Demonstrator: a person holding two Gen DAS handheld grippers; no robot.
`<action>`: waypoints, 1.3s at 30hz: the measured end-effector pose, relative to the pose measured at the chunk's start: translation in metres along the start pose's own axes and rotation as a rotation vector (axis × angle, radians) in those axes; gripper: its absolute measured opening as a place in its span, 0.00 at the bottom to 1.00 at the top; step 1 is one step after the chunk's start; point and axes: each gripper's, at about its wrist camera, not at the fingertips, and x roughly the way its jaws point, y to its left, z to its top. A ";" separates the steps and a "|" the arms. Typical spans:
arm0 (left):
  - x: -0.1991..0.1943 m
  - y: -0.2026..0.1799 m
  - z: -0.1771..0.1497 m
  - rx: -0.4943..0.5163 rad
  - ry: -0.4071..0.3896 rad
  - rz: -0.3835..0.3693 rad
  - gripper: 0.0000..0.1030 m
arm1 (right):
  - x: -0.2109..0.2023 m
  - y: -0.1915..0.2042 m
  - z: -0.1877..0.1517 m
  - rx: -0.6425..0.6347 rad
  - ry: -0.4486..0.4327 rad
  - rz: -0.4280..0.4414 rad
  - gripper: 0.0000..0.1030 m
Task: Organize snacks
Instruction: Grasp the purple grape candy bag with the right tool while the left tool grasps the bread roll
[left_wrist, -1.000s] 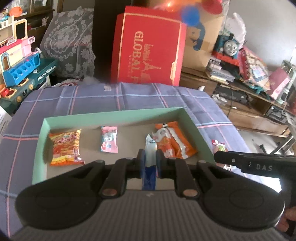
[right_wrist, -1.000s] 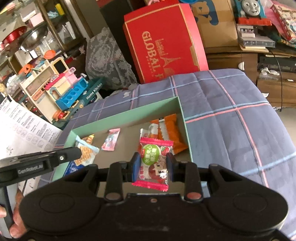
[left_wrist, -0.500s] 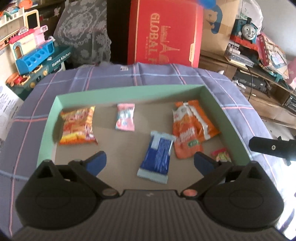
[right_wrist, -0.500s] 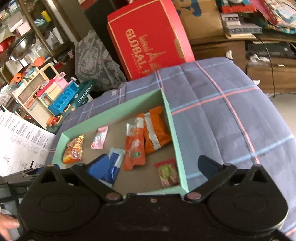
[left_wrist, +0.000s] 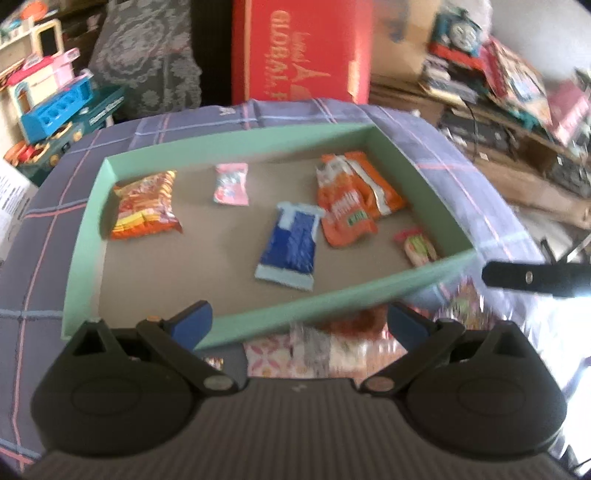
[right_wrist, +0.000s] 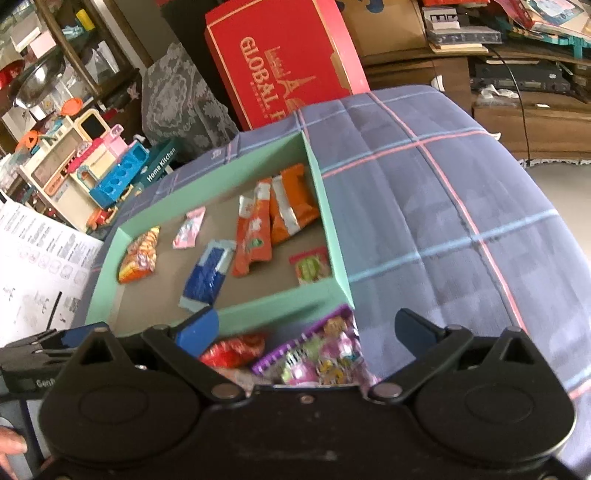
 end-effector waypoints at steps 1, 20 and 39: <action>0.001 -0.003 -0.004 0.024 0.005 0.004 1.00 | 0.000 -0.002 -0.003 0.001 0.005 -0.003 1.00; 0.028 -0.027 -0.036 0.138 0.069 -0.074 0.99 | 0.022 -0.005 -0.036 -0.059 0.085 -0.027 1.00; 0.017 -0.065 -0.054 0.278 0.127 -0.248 0.68 | 0.018 -0.031 -0.048 -0.011 0.063 -0.119 0.61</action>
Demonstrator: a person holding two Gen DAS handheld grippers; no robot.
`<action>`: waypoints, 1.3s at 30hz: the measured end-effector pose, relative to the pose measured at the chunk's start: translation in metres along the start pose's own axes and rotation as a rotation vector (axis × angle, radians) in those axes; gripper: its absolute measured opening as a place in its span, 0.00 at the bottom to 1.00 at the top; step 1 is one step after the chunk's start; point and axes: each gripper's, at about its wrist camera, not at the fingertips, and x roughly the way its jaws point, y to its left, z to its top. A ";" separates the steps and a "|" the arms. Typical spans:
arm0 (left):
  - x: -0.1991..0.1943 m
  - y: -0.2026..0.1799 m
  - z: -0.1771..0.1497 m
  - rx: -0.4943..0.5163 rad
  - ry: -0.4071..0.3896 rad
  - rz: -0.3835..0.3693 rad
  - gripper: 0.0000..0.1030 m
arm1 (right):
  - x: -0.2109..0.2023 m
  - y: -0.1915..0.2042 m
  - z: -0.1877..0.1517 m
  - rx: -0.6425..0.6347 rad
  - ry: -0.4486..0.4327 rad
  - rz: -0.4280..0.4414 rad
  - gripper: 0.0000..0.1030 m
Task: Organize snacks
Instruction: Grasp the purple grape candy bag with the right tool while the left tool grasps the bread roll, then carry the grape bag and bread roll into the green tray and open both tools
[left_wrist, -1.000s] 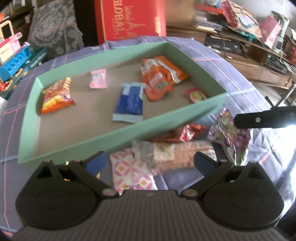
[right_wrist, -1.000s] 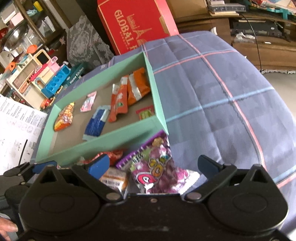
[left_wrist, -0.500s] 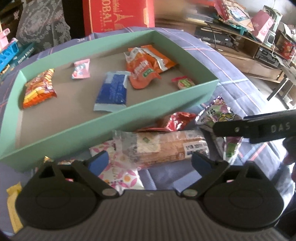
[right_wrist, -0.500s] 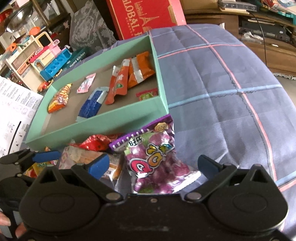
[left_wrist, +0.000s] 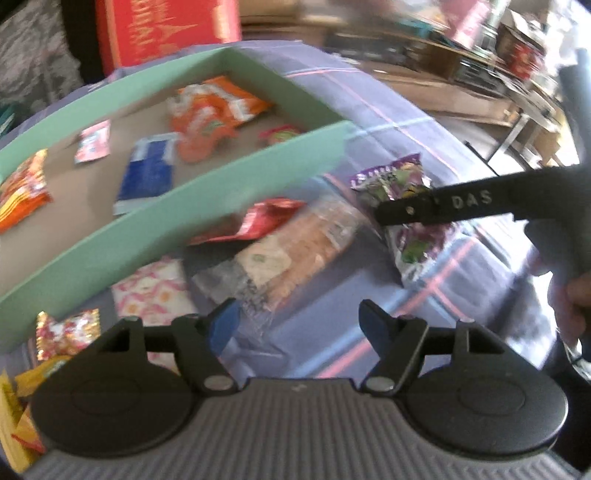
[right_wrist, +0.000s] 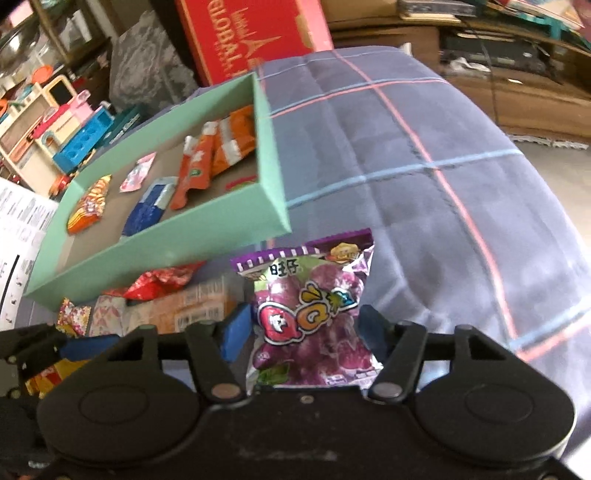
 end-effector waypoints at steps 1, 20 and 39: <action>-0.002 -0.004 0.001 0.015 -0.005 -0.008 0.68 | -0.004 -0.005 -0.003 0.007 -0.004 -0.003 0.61; 0.023 -0.042 0.033 0.183 0.004 0.096 0.48 | -0.026 -0.035 -0.030 0.027 -0.069 0.009 0.63; 0.044 -0.050 0.048 0.079 0.101 0.091 0.52 | -0.030 -0.046 -0.038 0.057 -0.119 0.057 0.57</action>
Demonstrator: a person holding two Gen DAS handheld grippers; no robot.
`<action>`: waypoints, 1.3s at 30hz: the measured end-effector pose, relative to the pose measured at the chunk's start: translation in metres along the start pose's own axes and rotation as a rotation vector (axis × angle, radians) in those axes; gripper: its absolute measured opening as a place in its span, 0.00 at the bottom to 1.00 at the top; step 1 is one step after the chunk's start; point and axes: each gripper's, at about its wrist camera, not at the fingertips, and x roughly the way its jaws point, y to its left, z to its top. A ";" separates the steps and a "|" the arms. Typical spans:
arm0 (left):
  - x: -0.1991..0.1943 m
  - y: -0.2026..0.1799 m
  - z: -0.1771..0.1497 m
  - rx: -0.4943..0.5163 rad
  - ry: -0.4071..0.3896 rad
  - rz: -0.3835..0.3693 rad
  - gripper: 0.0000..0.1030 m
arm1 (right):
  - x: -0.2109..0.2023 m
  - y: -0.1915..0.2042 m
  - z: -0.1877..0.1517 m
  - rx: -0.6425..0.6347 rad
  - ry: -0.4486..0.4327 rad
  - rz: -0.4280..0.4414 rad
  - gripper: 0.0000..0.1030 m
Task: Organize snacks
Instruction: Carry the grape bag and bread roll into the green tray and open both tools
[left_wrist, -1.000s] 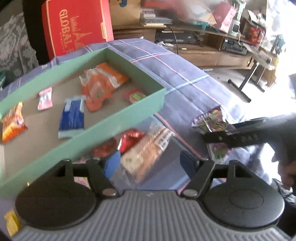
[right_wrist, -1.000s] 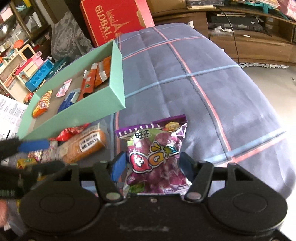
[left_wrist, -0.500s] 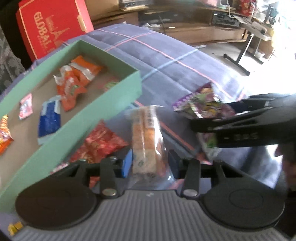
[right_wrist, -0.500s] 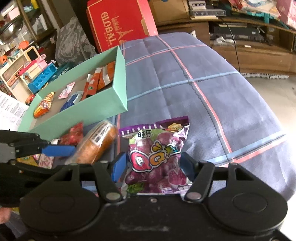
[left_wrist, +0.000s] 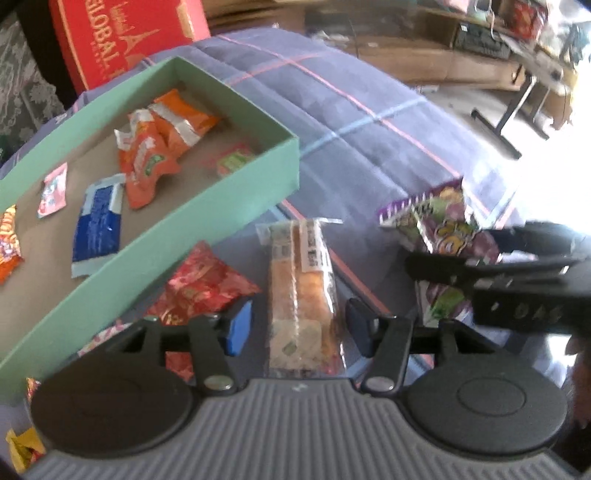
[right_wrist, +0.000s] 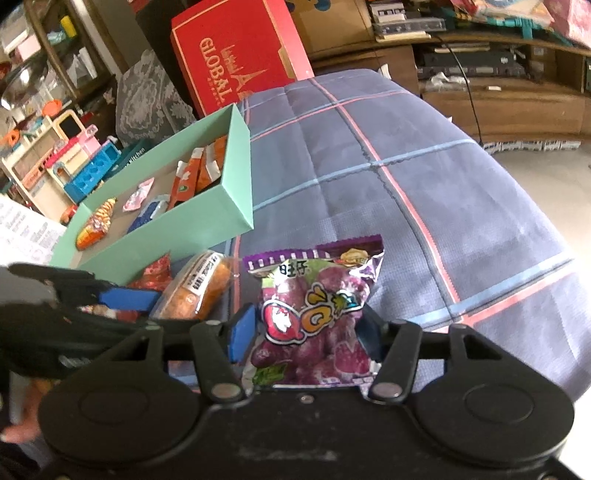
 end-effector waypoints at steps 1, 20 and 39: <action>0.004 0.000 0.000 -0.009 0.019 -0.002 0.45 | -0.001 -0.004 0.001 0.020 0.002 0.014 0.57; -0.045 0.020 -0.008 -0.153 -0.126 -0.056 0.35 | -0.029 0.018 0.027 0.013 -0.043 -0.013 0.47; -0.081 0.231 0.020 -0.462 -0.265 0.090 0.35 | 0.066 0.190 0.165 -0.206 0.025 0.200 0.47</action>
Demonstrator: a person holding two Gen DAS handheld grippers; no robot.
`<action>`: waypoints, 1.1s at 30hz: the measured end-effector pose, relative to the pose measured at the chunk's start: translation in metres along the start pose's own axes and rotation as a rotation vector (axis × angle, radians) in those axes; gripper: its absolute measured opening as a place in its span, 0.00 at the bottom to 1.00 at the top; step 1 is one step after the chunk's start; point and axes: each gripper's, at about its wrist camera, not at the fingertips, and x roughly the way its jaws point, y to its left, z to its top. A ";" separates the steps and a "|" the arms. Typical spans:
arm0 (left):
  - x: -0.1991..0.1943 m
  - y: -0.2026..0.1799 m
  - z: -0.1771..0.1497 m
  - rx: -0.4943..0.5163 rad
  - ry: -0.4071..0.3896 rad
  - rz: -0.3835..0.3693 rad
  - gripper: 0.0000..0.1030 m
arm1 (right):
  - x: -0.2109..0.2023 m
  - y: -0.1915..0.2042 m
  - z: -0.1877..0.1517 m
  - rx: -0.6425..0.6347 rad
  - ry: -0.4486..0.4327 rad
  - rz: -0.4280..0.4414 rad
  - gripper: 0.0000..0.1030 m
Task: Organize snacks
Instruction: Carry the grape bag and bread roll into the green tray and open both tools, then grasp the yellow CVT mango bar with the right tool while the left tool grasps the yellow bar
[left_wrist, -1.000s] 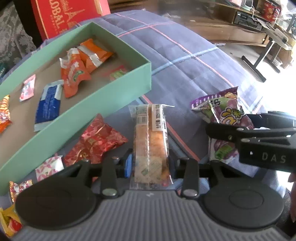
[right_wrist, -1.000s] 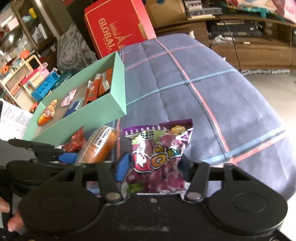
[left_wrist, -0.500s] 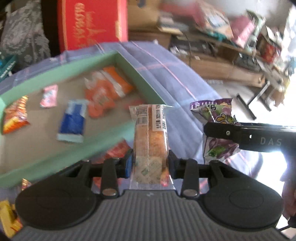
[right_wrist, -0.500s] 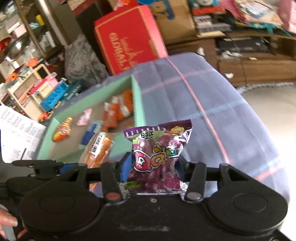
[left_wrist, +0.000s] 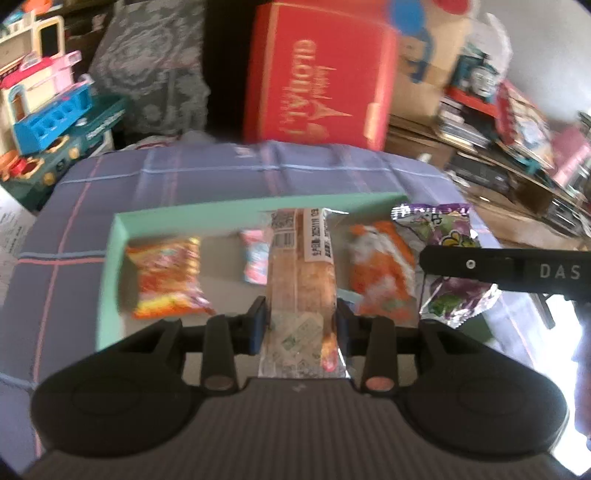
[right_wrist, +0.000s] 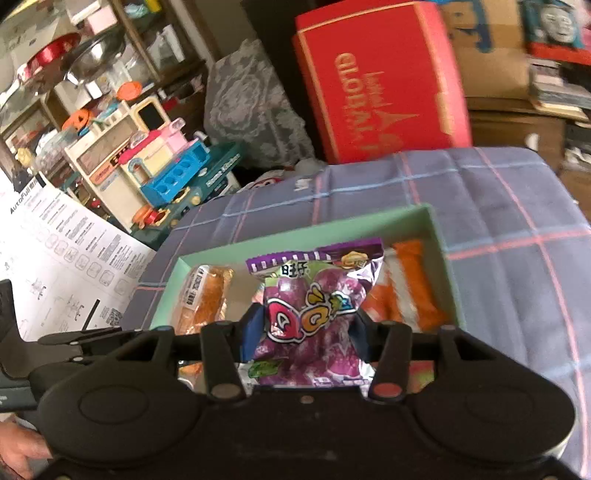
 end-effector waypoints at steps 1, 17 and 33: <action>0.006 0.008 0.005 -0.009 0.004 0.013 0.35 | 0.009 0.005 0.006 -0.009 0.009 0.003 0.47; 0.054 0.039 0.022 -0.066 -0.006 0.128 0.97 | 0.074 0.001 0.030 0.083 0.042 0.002 1.00; 0.011 0.030 -0.023 -0.069 0.030 0.128 1.00 | 0.029 0.005 -0.005 0.087 0.058 0.003 1.00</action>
